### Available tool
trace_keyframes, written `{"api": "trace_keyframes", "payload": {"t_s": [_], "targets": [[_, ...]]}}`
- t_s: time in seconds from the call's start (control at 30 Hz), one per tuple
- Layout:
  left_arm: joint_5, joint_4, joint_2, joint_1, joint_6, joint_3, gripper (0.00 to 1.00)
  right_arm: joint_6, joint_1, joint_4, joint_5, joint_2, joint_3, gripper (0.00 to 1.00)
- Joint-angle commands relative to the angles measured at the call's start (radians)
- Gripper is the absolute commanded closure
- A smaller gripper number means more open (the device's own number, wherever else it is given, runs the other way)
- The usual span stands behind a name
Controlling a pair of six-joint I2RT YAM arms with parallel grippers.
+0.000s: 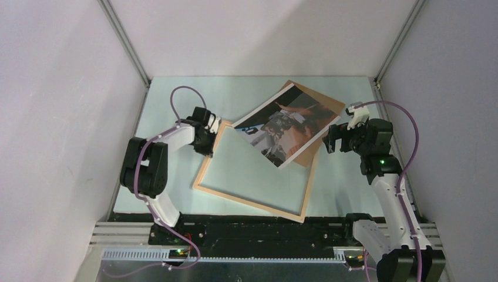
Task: Put the photo into the frame
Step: Move the photo frame to the center of the board.
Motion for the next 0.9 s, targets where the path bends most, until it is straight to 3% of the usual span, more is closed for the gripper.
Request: {"api": "trace_keyframes", "payload": {"t_s": [0.0, 0.23, 0.63, 0.87], "targets": [[-0.076, -0.047, 0.046, 0.001, 0.121, 0.103, 0.97, -0.010, 0.030, 0.024, 0.003, 0.018, 0.010, 0.00], [-0.182, -0.157, 0.158, 0.003, 0.240, 0.266, 1.00, -0.037, 0.132, 0.038, 0.055, 0.063, 0.010, 0.00], [-0.287, -0.317, 0.334, 0.018, 0.431, 0.534, 1.00, -0.248, 0.586, 0.118, 0.343, 0.297, 0.011, 0.00], [-0.295, -0.368, 0.384, 0.017, 0.460, 0.643, 1.00, -0.336, 0.768, 0.180, 0.548, 0.467, 0.041, 0.00]]}}
